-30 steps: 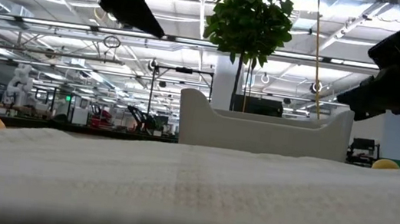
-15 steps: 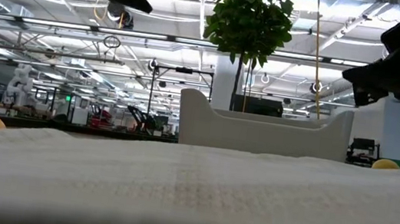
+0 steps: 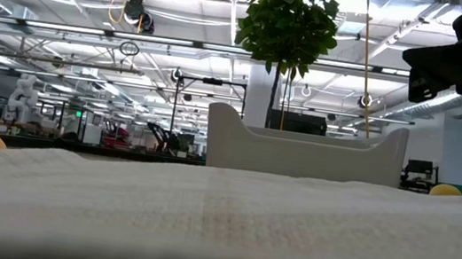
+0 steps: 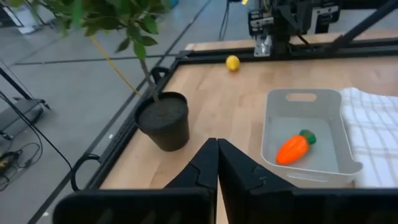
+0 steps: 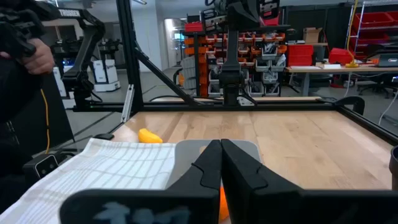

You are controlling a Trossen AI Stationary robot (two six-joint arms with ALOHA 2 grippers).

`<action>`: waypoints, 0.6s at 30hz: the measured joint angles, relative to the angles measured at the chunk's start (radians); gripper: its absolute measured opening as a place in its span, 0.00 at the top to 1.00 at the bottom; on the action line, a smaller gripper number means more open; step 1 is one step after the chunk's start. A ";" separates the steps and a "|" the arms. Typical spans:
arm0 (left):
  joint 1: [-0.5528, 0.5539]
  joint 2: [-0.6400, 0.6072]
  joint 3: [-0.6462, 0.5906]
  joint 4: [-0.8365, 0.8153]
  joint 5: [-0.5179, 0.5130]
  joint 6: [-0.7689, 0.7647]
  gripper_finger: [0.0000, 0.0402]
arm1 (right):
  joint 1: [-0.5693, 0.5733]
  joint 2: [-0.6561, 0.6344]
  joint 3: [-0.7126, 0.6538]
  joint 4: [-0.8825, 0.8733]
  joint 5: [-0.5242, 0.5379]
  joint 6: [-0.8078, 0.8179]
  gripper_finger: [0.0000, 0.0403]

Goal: Pick and placing Produce into tupperware
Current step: Put the lemon into the bin

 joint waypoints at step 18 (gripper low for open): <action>0.000 -0.245 -0.416 0.430 0.042 0.064 0.98 | 0.000 0.000 0.000 0.026 -0.001 -0.081 1.00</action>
